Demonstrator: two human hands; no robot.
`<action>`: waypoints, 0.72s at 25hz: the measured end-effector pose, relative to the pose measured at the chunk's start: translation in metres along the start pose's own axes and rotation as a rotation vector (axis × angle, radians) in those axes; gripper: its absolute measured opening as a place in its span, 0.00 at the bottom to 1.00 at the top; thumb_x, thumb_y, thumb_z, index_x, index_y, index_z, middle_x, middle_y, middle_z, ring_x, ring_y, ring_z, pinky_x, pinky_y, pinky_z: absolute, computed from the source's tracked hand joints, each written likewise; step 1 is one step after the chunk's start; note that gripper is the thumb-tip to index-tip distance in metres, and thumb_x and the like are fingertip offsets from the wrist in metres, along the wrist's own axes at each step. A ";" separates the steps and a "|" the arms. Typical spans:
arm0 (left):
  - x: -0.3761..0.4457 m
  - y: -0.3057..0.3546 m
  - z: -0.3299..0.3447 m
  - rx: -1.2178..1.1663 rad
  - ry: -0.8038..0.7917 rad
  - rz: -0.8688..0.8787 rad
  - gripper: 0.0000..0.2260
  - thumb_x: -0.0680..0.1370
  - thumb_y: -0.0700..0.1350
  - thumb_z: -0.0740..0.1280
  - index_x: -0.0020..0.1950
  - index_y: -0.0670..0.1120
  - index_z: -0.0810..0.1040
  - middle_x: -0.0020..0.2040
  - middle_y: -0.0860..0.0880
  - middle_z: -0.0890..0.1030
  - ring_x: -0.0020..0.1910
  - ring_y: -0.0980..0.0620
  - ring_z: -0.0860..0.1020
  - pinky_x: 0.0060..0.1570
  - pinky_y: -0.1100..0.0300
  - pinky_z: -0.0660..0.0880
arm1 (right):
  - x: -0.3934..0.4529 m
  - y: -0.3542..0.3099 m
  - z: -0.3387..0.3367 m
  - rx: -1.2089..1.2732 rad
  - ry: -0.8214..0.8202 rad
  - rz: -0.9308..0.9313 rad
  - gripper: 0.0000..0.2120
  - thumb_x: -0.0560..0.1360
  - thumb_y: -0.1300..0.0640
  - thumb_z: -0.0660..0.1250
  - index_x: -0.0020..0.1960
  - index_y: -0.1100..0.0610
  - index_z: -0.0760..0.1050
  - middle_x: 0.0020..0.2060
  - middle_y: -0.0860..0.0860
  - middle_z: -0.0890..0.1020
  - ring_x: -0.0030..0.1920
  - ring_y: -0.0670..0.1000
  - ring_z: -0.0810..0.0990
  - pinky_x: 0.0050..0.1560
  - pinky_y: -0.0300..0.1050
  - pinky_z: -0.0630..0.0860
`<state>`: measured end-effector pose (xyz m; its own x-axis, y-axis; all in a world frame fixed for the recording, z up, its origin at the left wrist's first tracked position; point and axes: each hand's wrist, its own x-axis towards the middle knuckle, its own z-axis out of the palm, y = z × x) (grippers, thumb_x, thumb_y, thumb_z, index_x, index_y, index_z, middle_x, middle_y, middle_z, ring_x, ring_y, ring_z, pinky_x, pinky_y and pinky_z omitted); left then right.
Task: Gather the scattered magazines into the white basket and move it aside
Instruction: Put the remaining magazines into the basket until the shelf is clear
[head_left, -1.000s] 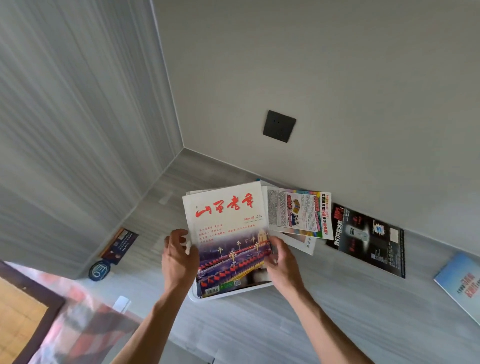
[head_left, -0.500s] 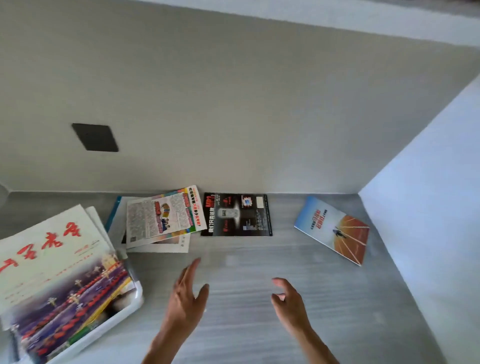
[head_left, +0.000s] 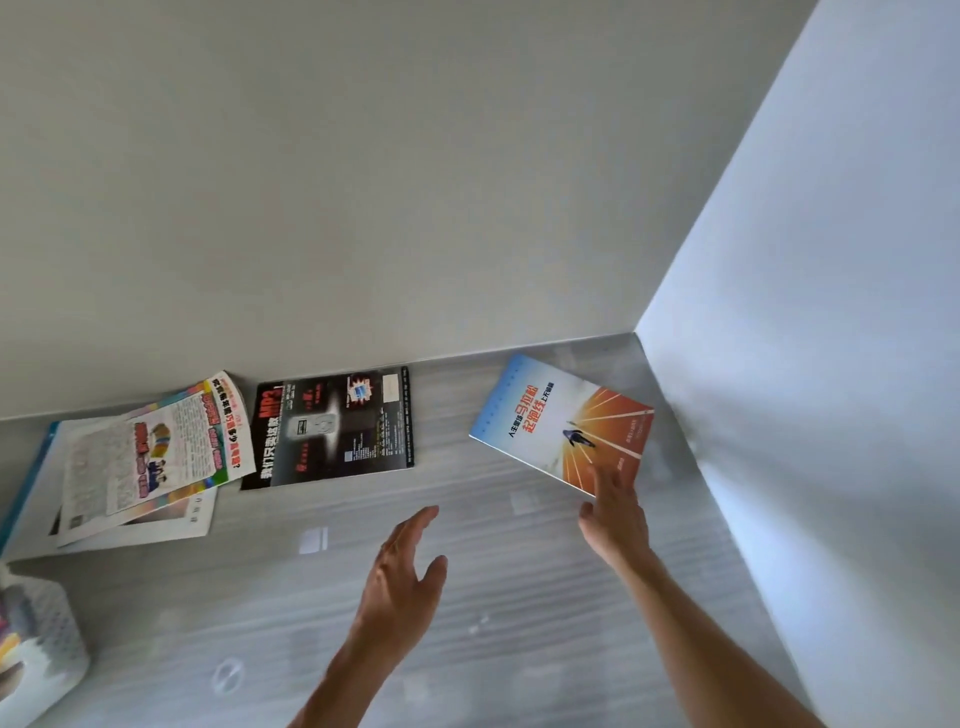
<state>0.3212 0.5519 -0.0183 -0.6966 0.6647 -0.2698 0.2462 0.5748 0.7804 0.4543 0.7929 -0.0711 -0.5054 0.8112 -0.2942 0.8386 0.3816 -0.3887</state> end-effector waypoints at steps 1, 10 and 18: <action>0.004 0.001 0.007 -0.008 0.022 -0.022 0.24 0.76 0.39 0.66 0.71 0.52 0.69 0.66 0.53 0.74 0.63 0.53 0.72 0.63 0.53 0.71 | 0.006 0.007 0.002 -0.048 0.002 -0.022 0.26 0.75 0.60 0.63 0.72 0.55 0.63 0.71 0.55 0.68 0.69 0.60 0.66 0.56 0.54 0.75; -0.003 -0.014 0.040 0.029 0.046 -0.166 0.21 0.75 0.36 0.66 0.65 0.51 0.74 0.61 0.56 0.76 0.59 0.54 0.74 0.60 0.53 0.73 | 0.040 0.031 0.000 -0.733 0.097 -0.432 0.05 0.61 0.64 0.76 0.35 0.60 0.82 0.31 0.55 0.84 0.31 0.55 0.82 0.31 0.46 0.78; 0.015 -0.020 0.038 -0.262 0.181 -0.429 0.11 0.76 0.40 0.68 0.58 0.50 0.77 0.55 0.47 0.81 0.52 0.50 0.78 0.47 0.58 0.72 | -0.020 -0.041 0.000 0.438 -0.253 -0.479 0.06 0.78 0.60 0.61 0.46 0.54 0.76 0.37 0.48 0.83 0.38 0.47 0.80 0.39 0.43 0.73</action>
<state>0.3316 0.5681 -0.0597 -0.8084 0.2899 -0.5123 -0.2467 0.6234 0.7420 0.4303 0.7616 -0.0490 -0.8758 0.4495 -0.1758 0.3788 0.4146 -0.8274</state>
